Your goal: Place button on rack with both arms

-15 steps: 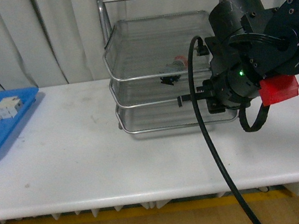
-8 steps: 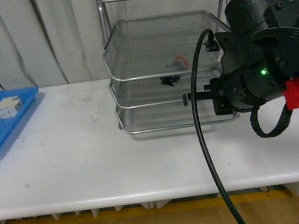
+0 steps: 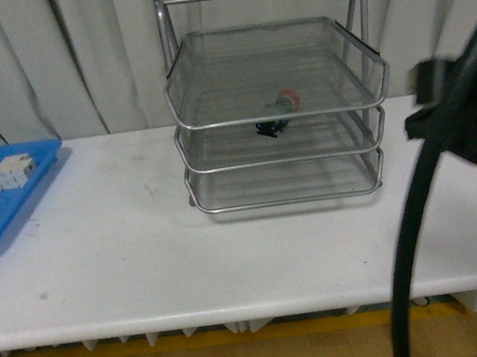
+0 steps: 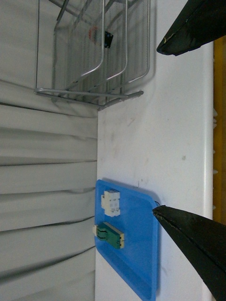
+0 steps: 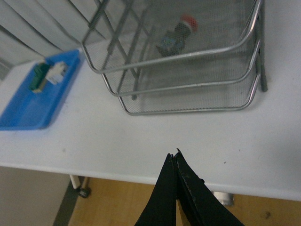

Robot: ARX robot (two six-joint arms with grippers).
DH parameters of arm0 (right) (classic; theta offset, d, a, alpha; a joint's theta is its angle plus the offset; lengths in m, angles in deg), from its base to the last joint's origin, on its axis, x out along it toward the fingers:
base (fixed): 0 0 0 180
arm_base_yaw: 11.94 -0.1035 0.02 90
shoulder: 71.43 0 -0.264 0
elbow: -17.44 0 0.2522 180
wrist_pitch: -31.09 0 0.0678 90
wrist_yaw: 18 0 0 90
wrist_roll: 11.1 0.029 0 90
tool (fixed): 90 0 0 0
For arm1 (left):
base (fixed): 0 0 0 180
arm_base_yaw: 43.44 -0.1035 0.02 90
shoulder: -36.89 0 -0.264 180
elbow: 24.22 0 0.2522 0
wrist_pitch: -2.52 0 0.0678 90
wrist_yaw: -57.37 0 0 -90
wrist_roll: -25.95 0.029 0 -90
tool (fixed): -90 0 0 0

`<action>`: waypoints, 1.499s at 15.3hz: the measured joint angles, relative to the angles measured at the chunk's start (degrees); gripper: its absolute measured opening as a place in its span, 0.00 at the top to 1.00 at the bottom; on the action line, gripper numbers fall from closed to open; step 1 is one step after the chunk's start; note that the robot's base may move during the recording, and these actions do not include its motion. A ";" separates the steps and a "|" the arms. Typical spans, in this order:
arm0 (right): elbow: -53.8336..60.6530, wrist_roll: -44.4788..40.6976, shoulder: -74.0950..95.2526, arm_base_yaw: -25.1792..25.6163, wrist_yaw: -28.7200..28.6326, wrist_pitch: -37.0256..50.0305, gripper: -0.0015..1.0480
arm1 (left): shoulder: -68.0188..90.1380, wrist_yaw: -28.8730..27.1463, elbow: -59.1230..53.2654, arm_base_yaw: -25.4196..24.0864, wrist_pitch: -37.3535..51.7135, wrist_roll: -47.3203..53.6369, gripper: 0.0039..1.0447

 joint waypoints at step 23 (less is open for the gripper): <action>34.84 -20.90 -67.91 17.16 6.27 -7.13 0.98 | 0.00 0.00 0.00 0.00 0.00 0.00 0.06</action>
